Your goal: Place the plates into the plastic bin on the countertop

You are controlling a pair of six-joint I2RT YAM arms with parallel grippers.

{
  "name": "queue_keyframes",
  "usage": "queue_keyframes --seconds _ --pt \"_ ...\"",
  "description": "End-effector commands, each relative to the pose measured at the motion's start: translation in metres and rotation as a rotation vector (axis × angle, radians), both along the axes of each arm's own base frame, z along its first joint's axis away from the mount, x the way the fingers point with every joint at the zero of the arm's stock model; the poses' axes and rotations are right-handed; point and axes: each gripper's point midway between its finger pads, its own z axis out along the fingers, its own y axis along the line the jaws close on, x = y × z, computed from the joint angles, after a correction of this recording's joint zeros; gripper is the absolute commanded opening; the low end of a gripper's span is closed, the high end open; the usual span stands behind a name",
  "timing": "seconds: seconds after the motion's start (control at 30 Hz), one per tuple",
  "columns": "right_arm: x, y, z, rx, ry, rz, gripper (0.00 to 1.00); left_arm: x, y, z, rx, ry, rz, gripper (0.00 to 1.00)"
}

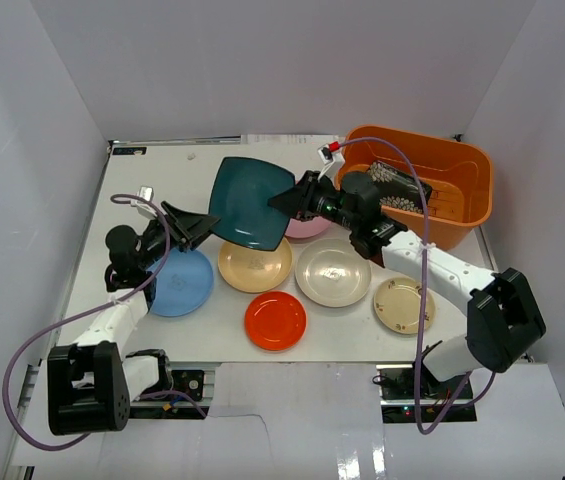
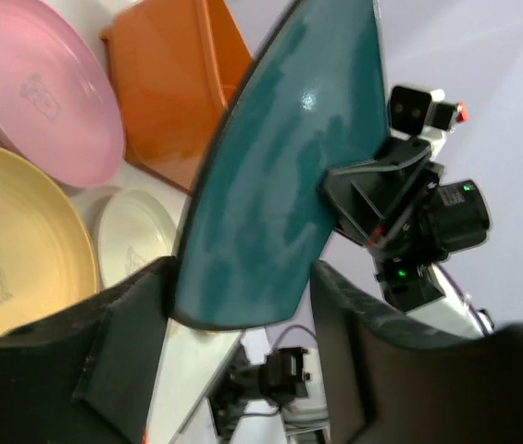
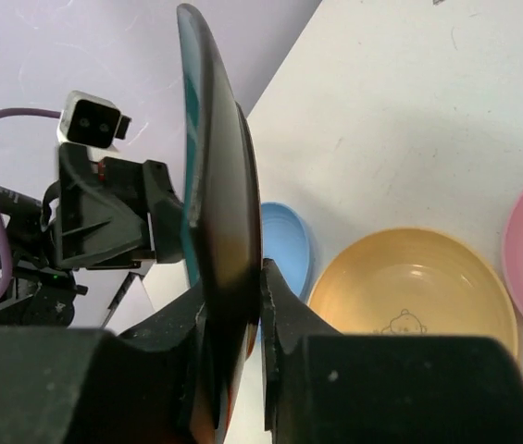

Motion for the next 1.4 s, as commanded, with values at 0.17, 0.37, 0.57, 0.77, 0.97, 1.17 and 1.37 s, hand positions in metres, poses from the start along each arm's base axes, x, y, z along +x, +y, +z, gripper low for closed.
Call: queue_keyframes --seconds 0.17,0.37,0.57,0.77,0.97,1.17,1.37 --pt "0.052 -0.109 0.071 0.053 -0.146 -0.149 0.08 -0.032 -0.04 0.01 0.186 -0.113 -0.201 0.86" --pt "0.085 -0.234 0.093 -0.016 -0.121 -0.347 0.08 -0.07 -0.073 0.002 0.326 -0.195 -0.362 0.91" --pt "0.099 -0.331 0.081 -0.017 -0.077 -0.491 0.08 -0.111 -0.105 0.008 0.427 -0.316 -0.48 0.98" --pt "0.134 -0.368 0.052 -0.069 0.008 -0.54 0.08 -0.136 -0.11 0.013 0.529 -0.425 -0.467 0.98" --pt "0.164 -0.387 0.017 -0.122 0.071 -0.508 0.08 -0.14 -0.107 0.018 0.565 -0.449 -0.426 0.98" --pt "0.181 -0.396 -0.037 -0.113 0.203 -0.51 0.08 -0.148 -0.112 0.016 0.579 -0.45 -0.451 0.98" --pt "0.188 -0.389 -0.086 -0.138 0.305 -0.472 0.08 -0.145 -0.112 0.009 0.609 -0.426 -0.441 0.98"
